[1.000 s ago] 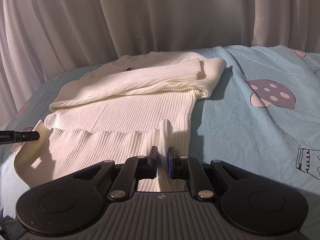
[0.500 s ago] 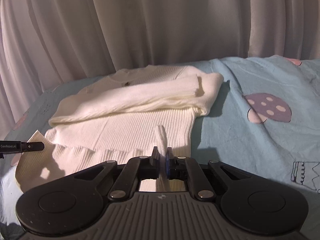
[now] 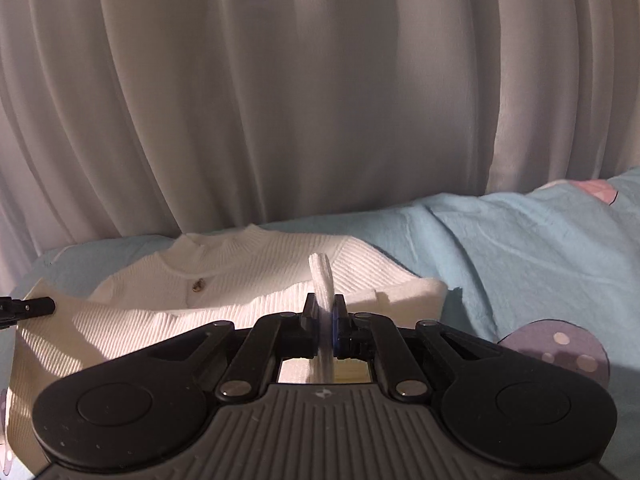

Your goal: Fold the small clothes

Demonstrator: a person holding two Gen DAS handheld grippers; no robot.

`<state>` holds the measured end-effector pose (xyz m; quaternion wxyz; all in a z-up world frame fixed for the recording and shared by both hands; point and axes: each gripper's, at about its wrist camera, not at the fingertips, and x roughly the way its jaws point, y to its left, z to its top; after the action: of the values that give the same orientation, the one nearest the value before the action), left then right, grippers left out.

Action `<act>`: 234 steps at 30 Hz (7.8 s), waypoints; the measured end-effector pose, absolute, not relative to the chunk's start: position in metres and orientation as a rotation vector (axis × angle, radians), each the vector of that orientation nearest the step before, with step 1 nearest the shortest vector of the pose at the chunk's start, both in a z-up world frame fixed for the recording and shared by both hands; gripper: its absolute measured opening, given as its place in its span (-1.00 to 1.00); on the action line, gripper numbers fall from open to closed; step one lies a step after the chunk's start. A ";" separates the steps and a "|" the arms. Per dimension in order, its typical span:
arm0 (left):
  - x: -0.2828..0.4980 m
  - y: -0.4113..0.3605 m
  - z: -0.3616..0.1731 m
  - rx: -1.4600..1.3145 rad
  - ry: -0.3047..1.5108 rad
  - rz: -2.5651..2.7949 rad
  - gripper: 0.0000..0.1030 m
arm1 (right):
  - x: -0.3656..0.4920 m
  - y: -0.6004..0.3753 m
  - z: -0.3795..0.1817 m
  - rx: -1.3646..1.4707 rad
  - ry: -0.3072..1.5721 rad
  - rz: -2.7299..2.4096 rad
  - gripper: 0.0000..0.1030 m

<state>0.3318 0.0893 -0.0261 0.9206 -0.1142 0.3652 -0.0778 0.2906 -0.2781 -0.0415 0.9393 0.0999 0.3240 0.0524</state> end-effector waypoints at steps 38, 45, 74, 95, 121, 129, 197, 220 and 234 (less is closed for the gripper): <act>0.412 0.062 -0.022 -0.181 0.508 -0.014 -0.46 | 0.397 -0.236 -0.035 0.454 0.477 0.049 -0.61; 0.427 0.027 -0.066 -0.145 0.563 -0.107 0.13 | 0.410 -0.181 -0.088 0.421 0.642 0.339 -0.72; 0.375 0.126 -0.066 -0.232 0.673 0.249 0.44 | 0.302 -0.259 -0.047 0.129 0.595 -0.094 -0.61; 0.299 0.161 -0.069 -0.595 0.773 -0.036 0.59 | 0.244 -0.214 -0.049 0.066 0.624 -0.021 -0.62; 0.318 0.179 -0.086 -0.879 0.781 -0.208 -0.71 | 0.249 -0.144 -0.061 0.110 0.617 0.249 -0.62; 0.322 0.119 -0.025 -0.656 0.733 -0.275 -0.76 | 0.247 -0.183 -0.057 0.220 0.607 0.156 -0.62; 0.325 0.081 -0.061 -0.379 0.830 -0.003 0.88 | 0.395 -0.168 -0.075 0.712 0.937 0.559 -0.69; 0.323 0.006 -0.060 -0.288 0.846 -0.177 0.88 | 0.336 -0.301 -0.084 0.819 0.767 0.379 -0.37; 0.319 -0.004 -0.040 -0.200 0.857 -0.122 0.89 | 0.342 -0.222 -0.023 0.225 0.632 0.248 -0.74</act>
<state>0.3187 -0.0038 -0.0400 0.9028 -0.0967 0.4148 -0.0592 0.3424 -0.2215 -0.0233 0.9367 0.1100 0.3094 0.1216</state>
